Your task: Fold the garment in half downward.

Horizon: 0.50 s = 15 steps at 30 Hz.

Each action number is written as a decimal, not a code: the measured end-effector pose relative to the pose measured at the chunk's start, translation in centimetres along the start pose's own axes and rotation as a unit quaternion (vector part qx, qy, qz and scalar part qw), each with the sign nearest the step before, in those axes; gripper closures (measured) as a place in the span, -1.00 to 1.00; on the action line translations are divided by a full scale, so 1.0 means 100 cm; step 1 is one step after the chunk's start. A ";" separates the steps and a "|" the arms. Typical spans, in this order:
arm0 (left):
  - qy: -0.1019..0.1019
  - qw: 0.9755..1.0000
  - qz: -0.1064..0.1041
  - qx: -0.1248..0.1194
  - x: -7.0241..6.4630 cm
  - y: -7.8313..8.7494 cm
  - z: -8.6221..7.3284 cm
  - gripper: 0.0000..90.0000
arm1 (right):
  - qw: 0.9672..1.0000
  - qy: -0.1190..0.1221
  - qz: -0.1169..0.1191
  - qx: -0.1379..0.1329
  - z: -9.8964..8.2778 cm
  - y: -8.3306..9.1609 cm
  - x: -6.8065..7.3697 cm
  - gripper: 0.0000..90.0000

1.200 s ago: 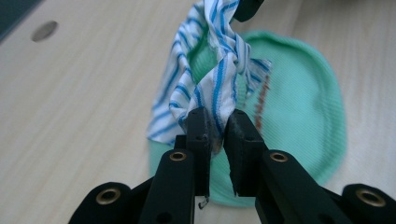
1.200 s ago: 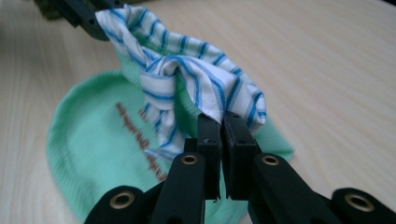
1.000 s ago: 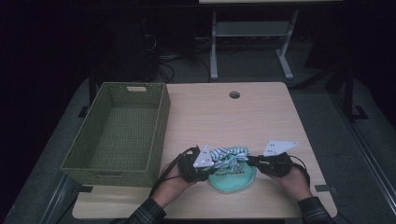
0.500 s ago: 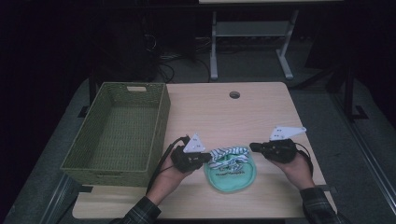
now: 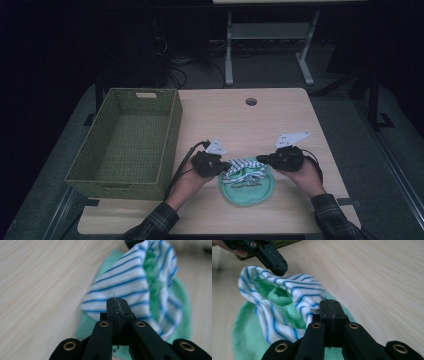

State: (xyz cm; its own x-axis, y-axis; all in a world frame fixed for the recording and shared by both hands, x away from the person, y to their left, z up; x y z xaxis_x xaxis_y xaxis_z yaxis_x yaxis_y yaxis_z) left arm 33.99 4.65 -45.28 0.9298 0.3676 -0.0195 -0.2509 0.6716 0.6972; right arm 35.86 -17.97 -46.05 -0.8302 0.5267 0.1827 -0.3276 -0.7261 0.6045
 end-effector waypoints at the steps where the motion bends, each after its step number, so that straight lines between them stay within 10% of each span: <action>1: 0.002 1.000 -0.006 -0.006 -0.005 -0.001 0.001 0.99 | 1.000 0.003 0.002 0.000 -0.002 0.002 0.003 0.99; 15: -0.034 0.997 -0.049 0.049 -0.045 -0.016 -0.020 0.99 | 0.998 0.026 0.046 0.043 -0.037 0.004 0.040 0.99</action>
State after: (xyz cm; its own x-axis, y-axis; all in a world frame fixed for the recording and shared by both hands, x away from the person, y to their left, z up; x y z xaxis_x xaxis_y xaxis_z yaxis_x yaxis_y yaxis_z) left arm 29.67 3.17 -47.73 0.9655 0.2565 -0.0443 -0.1338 0.6351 0.7607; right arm 30.68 -17.78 -47.98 -0.8780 0.4346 0.2005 -0.2115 -0.7281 0.6520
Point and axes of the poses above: each handheld gripper's, and its own axes: y roughly backward along the jaws, z roughly out of its top, x roughly to its left, the point moved 4 cm from there along -y, roughly forward along the jaws, and after that the axes turned 4 degrees about -y, right-handed, at the moved point
